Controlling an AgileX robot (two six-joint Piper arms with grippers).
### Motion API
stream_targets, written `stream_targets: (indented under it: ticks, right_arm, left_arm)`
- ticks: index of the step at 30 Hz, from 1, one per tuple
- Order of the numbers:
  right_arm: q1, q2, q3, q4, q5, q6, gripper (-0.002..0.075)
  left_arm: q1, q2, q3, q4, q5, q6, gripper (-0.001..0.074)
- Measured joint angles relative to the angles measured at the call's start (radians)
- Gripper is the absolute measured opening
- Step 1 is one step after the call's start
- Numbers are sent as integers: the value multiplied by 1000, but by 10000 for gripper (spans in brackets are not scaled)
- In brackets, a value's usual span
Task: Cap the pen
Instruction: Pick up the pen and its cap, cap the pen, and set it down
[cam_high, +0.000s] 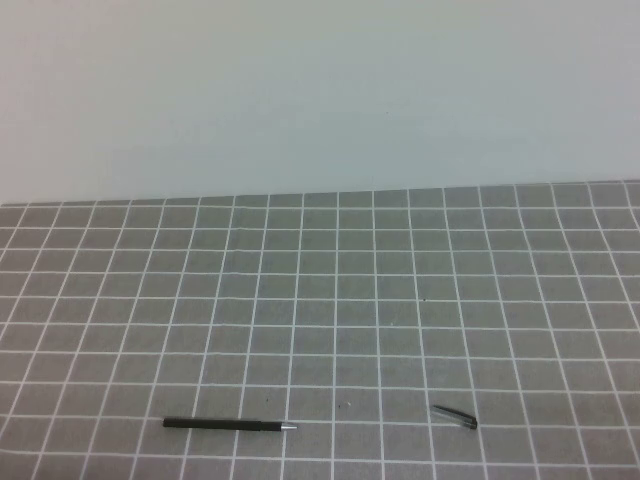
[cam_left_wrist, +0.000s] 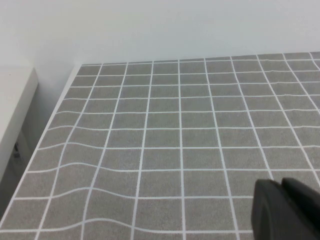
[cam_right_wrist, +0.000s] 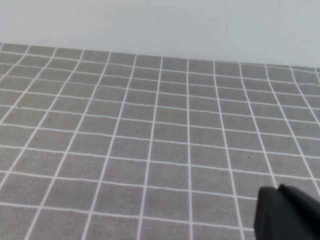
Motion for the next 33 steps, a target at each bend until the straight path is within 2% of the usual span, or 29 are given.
stream_targets:
  ticks: [33]
  right_arm:
    - [0, 0, 0, 0, -17, 0, -1]
  left_arm:
    - [0, 0, 0, 31, -2, 25, 0]
